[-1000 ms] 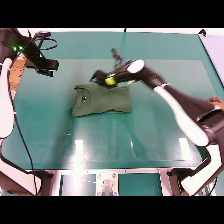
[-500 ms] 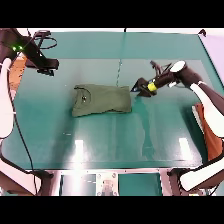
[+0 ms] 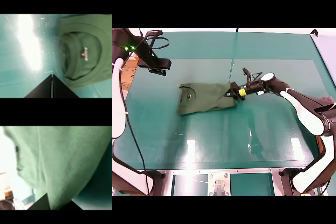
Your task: Fold the shirts.
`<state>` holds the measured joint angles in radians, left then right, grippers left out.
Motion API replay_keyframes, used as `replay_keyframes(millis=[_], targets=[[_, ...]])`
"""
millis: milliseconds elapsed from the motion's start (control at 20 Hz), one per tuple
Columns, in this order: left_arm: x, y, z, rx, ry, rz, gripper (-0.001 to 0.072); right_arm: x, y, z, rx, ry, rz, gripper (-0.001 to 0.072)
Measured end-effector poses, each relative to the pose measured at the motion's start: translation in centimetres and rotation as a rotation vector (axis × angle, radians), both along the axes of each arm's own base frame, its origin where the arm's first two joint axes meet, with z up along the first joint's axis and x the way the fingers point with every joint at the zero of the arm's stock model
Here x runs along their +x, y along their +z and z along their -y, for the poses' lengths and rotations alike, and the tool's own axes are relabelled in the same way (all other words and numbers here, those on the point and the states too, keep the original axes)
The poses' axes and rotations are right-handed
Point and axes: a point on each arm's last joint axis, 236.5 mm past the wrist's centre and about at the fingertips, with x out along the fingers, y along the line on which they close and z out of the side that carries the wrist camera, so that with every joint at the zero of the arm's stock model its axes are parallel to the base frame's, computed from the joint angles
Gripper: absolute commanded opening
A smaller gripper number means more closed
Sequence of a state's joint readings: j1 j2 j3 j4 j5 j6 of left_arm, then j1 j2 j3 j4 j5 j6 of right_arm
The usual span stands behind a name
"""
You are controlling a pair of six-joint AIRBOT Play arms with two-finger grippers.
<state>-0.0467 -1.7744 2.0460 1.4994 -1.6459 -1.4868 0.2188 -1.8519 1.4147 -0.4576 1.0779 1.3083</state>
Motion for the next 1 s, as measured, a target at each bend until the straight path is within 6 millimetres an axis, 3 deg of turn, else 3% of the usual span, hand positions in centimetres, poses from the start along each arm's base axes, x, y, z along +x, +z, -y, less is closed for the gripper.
replay_keyframes(millis=[100,200,350,500,700,800,900,1000], targets=[[-0.2,0.0,0.0,0.001,-0.001,-0.007,0.0027,2.1,5.0,0.7,0.029,-0.012,0.079,0.0017],[-0.2,0.0,0.0,0.001,-0.003,-0.010,0.0027,3.5,9.6,3.9,-0.008,-0.037,0.147,0.0017],[-0.3,-0.1,0.0,0.001,-0.003,-0.015,0.0027,4.7,17.0,12.4,-0.083,-0.164,0.235,0.0017],[-0.5,-0.3,0.0,0.002,-0.004,-0.024,0.0027,3.9,22.4,22.7,-0.148,-0.354,0.276,0.0017],[-0.6,-0.3,0.0,0.002,-0.004,-0.027,0.0027,0.0,26.2,36.0,-0.227,-0.629,0.276,0.0017],[-0.5,-0.3,0.0,0.002,-0.004,-0.024,0.0027,-2.7,26.8,41.6,-0.268,-0.756,0.249,0.0017],[-0.5,-0.3,0.0,0.002,-0.004,-0.022,0.0027,-6.0,26.7,46.7,-0.322,-0.875,0.204,0.0017],[-0.4,-0.3,0.0,0.002,-0.004,-0.021,0.0027,-9.2,26.2,50.2,-0.380,-0.961,0.151,0.0017]])
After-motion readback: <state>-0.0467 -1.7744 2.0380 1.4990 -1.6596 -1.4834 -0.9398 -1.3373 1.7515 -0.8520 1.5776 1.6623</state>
